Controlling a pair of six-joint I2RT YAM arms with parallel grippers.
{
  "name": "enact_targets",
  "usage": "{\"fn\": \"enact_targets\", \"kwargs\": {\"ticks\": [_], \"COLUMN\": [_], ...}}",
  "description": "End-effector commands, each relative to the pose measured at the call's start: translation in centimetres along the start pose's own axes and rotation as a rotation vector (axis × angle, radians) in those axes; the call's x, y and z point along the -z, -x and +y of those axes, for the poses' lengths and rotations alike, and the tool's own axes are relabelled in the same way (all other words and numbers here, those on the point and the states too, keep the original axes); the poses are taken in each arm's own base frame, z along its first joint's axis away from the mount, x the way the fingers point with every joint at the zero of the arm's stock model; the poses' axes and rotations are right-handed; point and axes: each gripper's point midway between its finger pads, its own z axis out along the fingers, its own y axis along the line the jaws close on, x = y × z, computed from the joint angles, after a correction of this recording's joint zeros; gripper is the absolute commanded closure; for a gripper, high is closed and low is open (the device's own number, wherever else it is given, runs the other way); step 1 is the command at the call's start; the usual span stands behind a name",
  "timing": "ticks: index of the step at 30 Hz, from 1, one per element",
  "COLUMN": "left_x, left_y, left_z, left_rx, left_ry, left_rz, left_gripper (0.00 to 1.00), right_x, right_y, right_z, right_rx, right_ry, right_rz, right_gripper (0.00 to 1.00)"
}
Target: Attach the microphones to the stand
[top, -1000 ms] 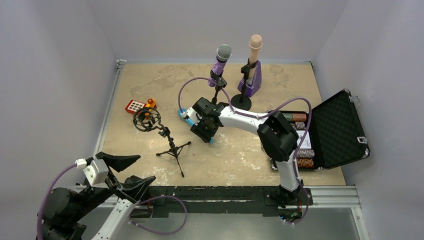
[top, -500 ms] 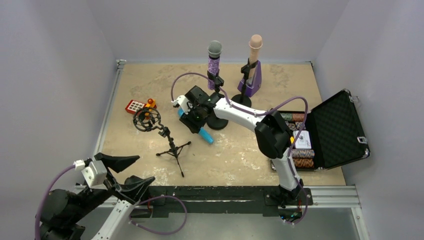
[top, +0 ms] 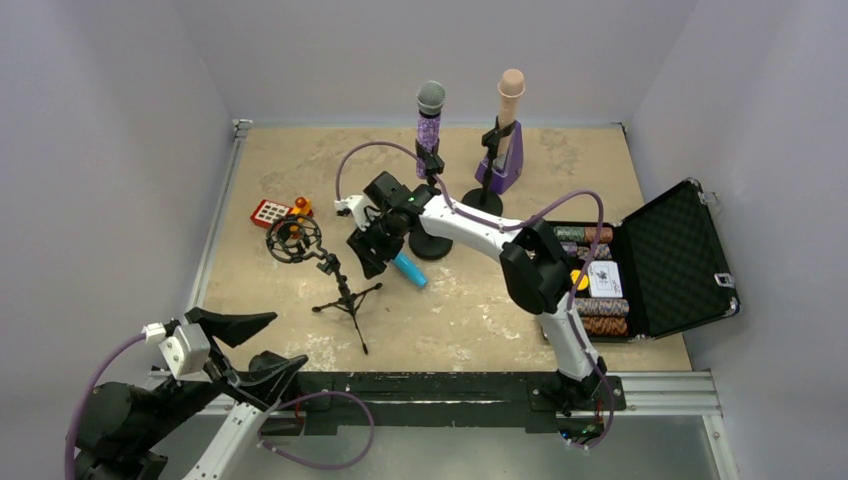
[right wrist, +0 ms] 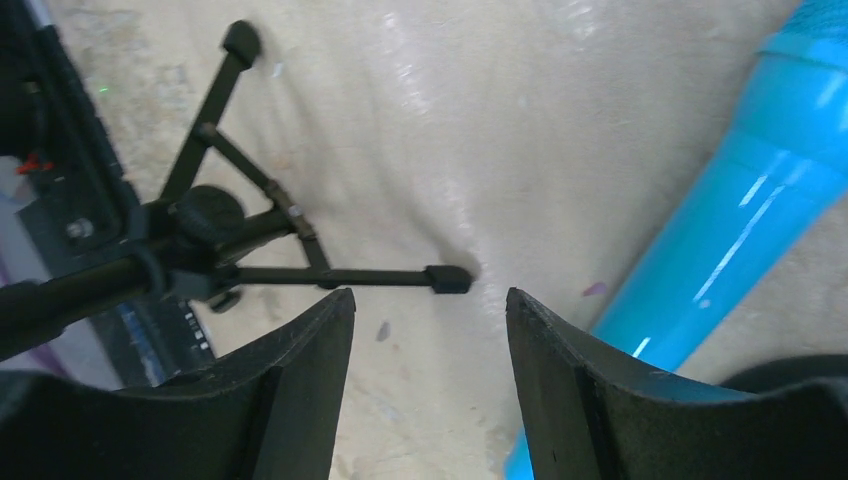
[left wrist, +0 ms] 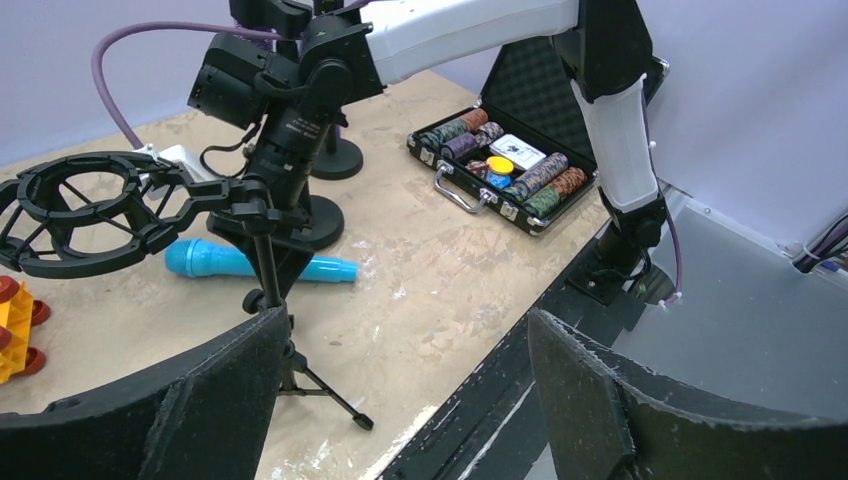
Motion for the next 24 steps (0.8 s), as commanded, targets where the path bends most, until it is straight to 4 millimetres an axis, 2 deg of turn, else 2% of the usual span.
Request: {"fn": "enact_targets", "kwargs": {"ticks": [1, 5, 7, 9, 13, 17, 19, 24], "left_x": [0.3, 0.1, 0.0, 0.0, 0.2, 0.5, 0.6, 0.3], "left_y": [0.6, 0.6, 0.7, 0.7, 0.8, 0.9, 0.9, 0.8], "left_z": [-0.2, -0.2, -0.2, -0.3, -0.4, -0.4, -0.4, -0.4], "left_rx": [0.005, 0.008, 0.01, 0.014, 0.015, 0.011, 0.008, 0.009], "left_ry": [0.002, -0.002, -0.007, -0.01, -0.009, -0.004, -0.001, -0.01], "left_rz": [-0.022, -0.022, -0.025, -0.026, -0.029, -0.031, -0.03, -0.031], "left_gripper": [0.07, 0.07, 0.07, 0.07, 0.07, 0.07, 0.07, 0.07], "right_x": [3.7, 4.8, 4.7, 4.5, 3.9, 5.1, 5.9, 7.0], "right_y": [1.8, 1.1, 1.0, 1.0, 1.0, 0.5, -0.6, -6.1], "right_z": [4.5, 7.7, 8.0, 8.0, 6.7, 6.1, 5.7, 5.8], "right_rx": [-0.016, -0.039, -0.049, -0.055, -0.061, 0.032, 0.108, 0.272], "right_ry": [0.164, 0.316, 0.332, 0.336, 0.267, 0.236, 0.198, 0.216], "right_rz": [-0.102, -0.125, -0.119, -0.115, -0.108, -0.102, -0.089, 0.001], "right_gripper": [0.39, 0.38, 0.38, 0.38, 0.39, 0.39, 0.39, 0.39]}}
